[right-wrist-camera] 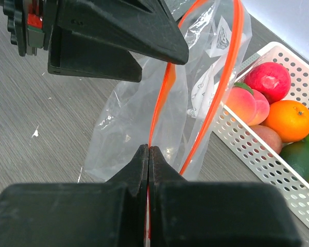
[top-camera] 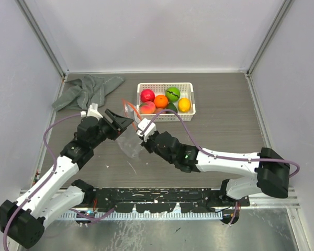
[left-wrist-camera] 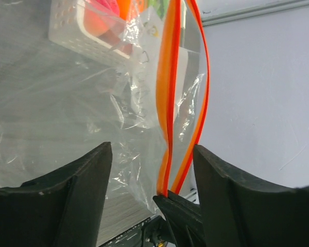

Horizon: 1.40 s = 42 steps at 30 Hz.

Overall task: Place the food in the zip-top bag and seal the zipper
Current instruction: Pick up the zipper food storage bag at the center of the board, then open the zipper of the food storage bag.

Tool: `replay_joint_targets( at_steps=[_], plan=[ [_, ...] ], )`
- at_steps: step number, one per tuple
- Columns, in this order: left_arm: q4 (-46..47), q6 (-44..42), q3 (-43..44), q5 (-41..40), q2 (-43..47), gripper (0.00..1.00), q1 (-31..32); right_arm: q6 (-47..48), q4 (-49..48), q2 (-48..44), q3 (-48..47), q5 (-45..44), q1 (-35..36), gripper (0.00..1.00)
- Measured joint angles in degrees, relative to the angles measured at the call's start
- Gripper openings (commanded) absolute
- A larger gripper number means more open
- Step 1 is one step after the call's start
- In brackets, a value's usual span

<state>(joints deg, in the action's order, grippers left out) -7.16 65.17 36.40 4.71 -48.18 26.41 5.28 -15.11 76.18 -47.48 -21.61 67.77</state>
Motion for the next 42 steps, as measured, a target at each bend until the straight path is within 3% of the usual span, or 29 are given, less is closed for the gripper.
replay_joint_targets(
  at_steps=[13,22,29,38,42],
  plan=[
    [3.2,-0.2,-0.3,-1.5,-4.8,0.41,4.0,-2.3,-2.0,1.9,-0.5,1.0,0.2,0.01],
    [2.6,-2.1,-0.5,-4.1,-5.2,0.04,5.1,-4.0,-2.5,2.4,-0.5,3.1,0.3,0.08],
    [-5.5,-8.4,1.6,-6.7,-2.6,0.0,5.2,-5.3,-2.5,2.2,-0.5,4.6,0.3,0.3],
    [-20.8,-22.1,14.3,-8.3,-1.9,0.0,5.2,-6.4,4.1,-1.3,-3.3,7.8,-0.7,0.63],
    [-27.8,-27.4,20.8,-7.9,-5.9,0.0,5.2,-8.9,6.8,-2.8,-5.8,9.8,-3.7,0.7]
  ],
)
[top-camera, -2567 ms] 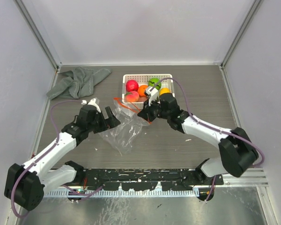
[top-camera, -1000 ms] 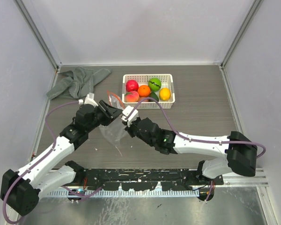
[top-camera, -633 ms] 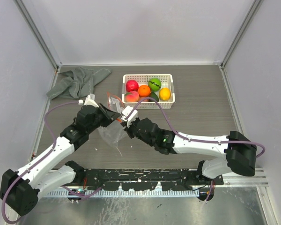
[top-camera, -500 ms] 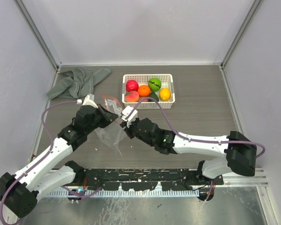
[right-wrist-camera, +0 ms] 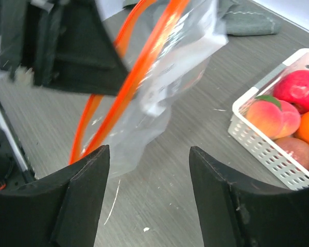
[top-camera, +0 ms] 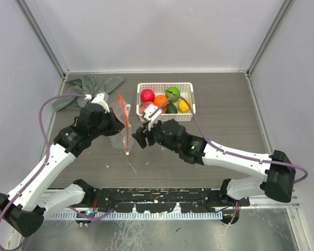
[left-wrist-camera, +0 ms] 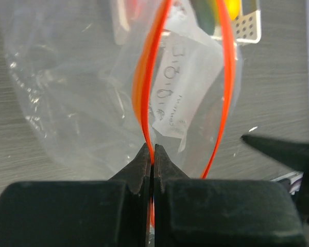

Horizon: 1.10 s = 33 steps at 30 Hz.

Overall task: Place the food in the zip-top bag and seal the zipper
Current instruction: Open the zipper of the food storage bag.

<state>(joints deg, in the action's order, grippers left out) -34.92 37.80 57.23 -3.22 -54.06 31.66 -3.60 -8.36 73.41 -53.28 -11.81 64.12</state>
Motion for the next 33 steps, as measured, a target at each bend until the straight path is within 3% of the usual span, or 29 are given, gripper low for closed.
replay_joint_targets(
  at_steps=[6,13,23,33],
  plan=[
    [-7.7,-4.9,4.7,-0.2,-5.4,0.0,1.3,-6.8,3.2,-0.1,-3.0,5.7,-8.4,0.82],
    [-12.7,-6.8,7.8,-4.1,-10.5,0.0,6.9,-13.6,6.8,1.7,-7.8,6.9,-9.4,0.92],
    [-15.0,-7.3,10.4,-11.5,-14.1,0.0,14.4,-21.8,7.1,8.3,-7.9,4.0,-10.1,0.9],
    [-15.3,-7.2,10.4,-14.2,-14.2,0.0,15.3,-25.6,6.6,13.0,-2.5,0.9,-10.9,0.81]
  ],
)
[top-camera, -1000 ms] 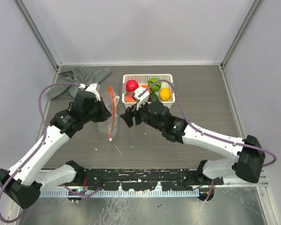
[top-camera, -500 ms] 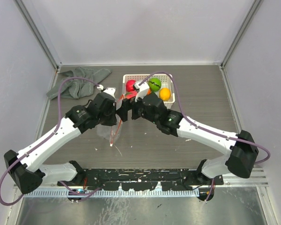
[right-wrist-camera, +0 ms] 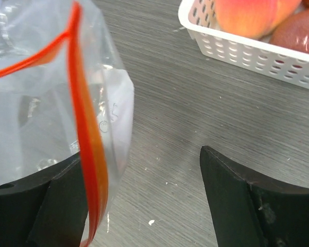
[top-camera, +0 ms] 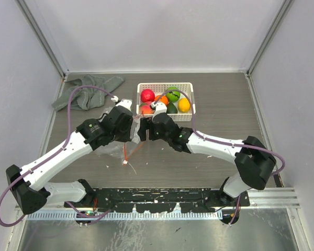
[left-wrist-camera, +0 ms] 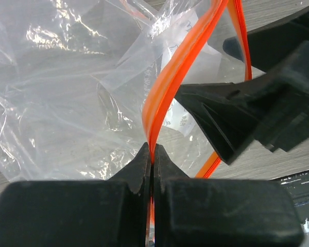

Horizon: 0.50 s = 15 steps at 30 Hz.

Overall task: Place the food in the zip-top bag and seal the zipper
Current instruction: Open the zipper of the food storage bag.

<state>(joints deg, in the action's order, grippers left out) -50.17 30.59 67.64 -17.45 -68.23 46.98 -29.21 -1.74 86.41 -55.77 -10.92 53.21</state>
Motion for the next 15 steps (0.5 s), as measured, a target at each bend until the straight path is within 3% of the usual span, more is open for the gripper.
replay_joint_targets(
  at_steps=[9,15],
  plan=[
    [0.9,0.0,-1.1,-0.6,1.0,0.0,0.1,-1.1,-3.2,5.4,2.7,0.7,-0.9,0.59],
    [1.2,-0.2,-1.5,-1.4,1.7,0.0,0.1,-1.2,-4.5,6.9,4.0,1.2,-1.9,0.54]
  ],
)
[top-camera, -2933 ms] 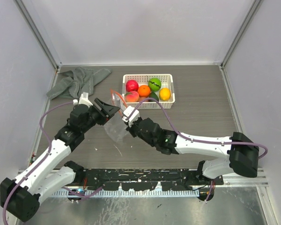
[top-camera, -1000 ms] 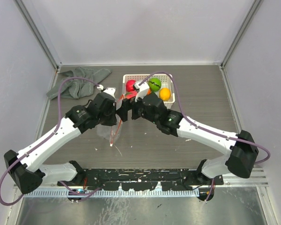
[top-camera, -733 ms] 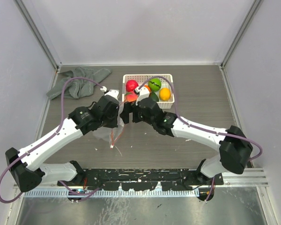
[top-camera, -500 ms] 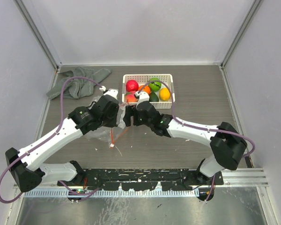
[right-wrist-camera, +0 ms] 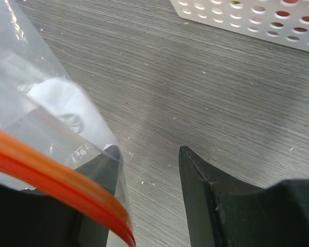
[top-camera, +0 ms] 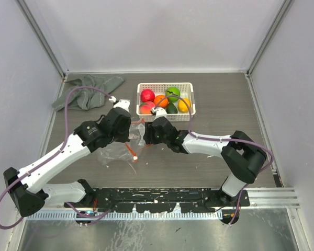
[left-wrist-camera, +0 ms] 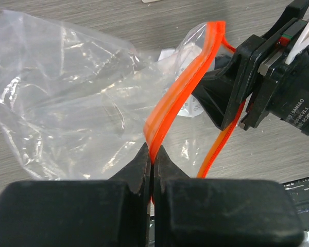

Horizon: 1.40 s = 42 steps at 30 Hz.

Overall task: Place the food in the zip-top bag and seal the zipper
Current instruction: Open the zipper of the food storage bag.

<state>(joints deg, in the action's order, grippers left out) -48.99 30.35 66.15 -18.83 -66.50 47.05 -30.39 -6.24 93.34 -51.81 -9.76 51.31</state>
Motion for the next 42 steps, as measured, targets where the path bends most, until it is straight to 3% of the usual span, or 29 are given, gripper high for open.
replay_joint_targets(
  at_steps=[5,14,23,30,42],
  plan=[
    [-0.2,-0.5,-0.1,-2.5,0.8,0.0,0.1,0.0,-0.2,0.7,1.0,0.0,-1.1,0.54],
    [-1.3,-2.9,-0.1,-6.6,-0.1,0.0,0.1,3.1,-2.8,-0.9,1.4,6.1,-1.3,0.63],
    [-1.4,-3.5,-0.1,-6.4,-0.7,0.0,0.1,3.7,-5.8,-4.2,2.2,7.9,-1.4,0.64],
    [-1.9,-3.5,-0.1,-8.3,-0.8,0.0,0.1,5.2,-5.0,-4.4,2.0,11.1,-2.3,0.73],
    [-5.0,-7.1,4.0,-11.4,-4.8,0.0,-3.1,13.9,3.8,-9.4,-6.4,25.2,-12.2,0.86]
  ],
)
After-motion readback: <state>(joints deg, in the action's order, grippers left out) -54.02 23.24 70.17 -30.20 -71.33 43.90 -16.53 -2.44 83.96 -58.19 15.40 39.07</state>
